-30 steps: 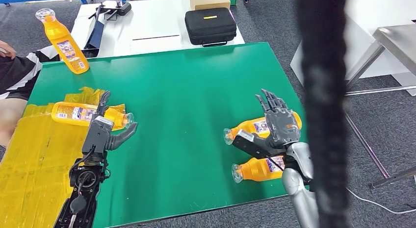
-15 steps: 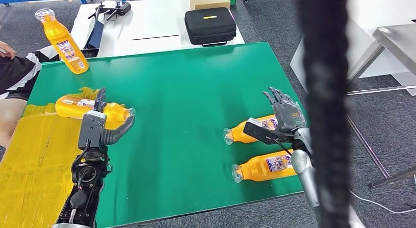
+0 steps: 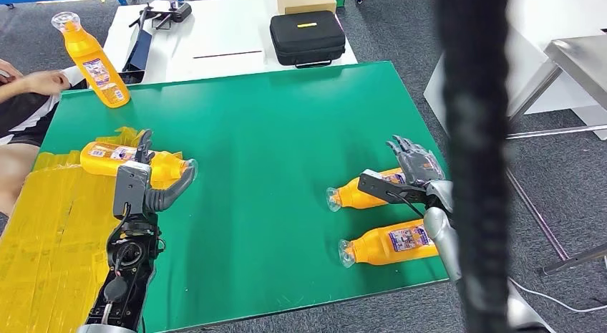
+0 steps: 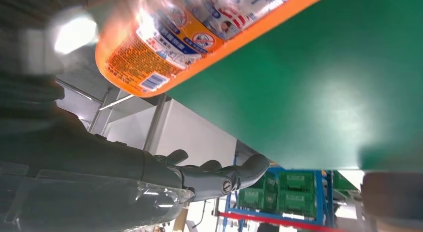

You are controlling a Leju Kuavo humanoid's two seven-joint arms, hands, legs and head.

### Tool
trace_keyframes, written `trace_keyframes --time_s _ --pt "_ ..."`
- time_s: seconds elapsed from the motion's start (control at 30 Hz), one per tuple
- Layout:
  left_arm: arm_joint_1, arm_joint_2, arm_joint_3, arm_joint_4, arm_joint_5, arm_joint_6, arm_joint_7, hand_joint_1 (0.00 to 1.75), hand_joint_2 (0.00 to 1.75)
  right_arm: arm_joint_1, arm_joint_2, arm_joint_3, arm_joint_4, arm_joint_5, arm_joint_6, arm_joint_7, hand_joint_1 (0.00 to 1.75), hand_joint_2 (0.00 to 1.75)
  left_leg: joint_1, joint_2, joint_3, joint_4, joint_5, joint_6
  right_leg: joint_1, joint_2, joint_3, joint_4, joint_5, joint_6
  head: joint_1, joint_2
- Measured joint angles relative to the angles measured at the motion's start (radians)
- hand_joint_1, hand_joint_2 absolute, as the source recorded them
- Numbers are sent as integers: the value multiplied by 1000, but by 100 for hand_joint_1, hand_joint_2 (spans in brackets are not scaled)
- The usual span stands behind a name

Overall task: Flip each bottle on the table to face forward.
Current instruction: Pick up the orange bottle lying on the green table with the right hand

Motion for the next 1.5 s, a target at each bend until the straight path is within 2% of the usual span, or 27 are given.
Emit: trace_keyframes --time_s 0.57,0.87,0.9,1.0,1.03,1.07,1.5 --pt "-41 -2 -20 52 49 0 -11 0 175 -77 -31 29 253 15 45 46 0 175 0 0 0 0 0 1 0 0 0 0 0 1 0 0" --pt "-44 -2 -25 65 50 2 -10 0 175 -104 -31 35 314 41 39 85 2 175 0 0 1 0 1 1 0 0 0 0 0 1 0 0" --pt "-45 -2 -26 68 51 3 -10 0 175 -109 -31 35 323 48 37 91 24 175 0 0 1 0 1 1 0 0 1 0 0 1 0 0" --pt "-48 -2 -28 79 57 6 -11 0 175 -125 -30 35 357 68 14 101 147 175 0 0 2 0 1 1 0 0 2 0 0 1 0 0" --pt "-48 -2 -28 83 59 8 -11 0 175 -129 -30 35 368 73 1 103 168 175 0 0 2 0 1 1 0 0 2 0 0 1 0 0" --pt "-49 -2 -28 85 60 10 -11 0 175 -130 -29 35 376 77 -14 104 174 175 0 0 2 0 1 1 0 0 3 0 1 1 0 0" --pt "-62 -2 -29 119 71 18 -14 0 175 -125 -4 10 397 104 -110 109 175 175 -1 0 3 0 1 1 0 0 3 0 1 1 0 0"
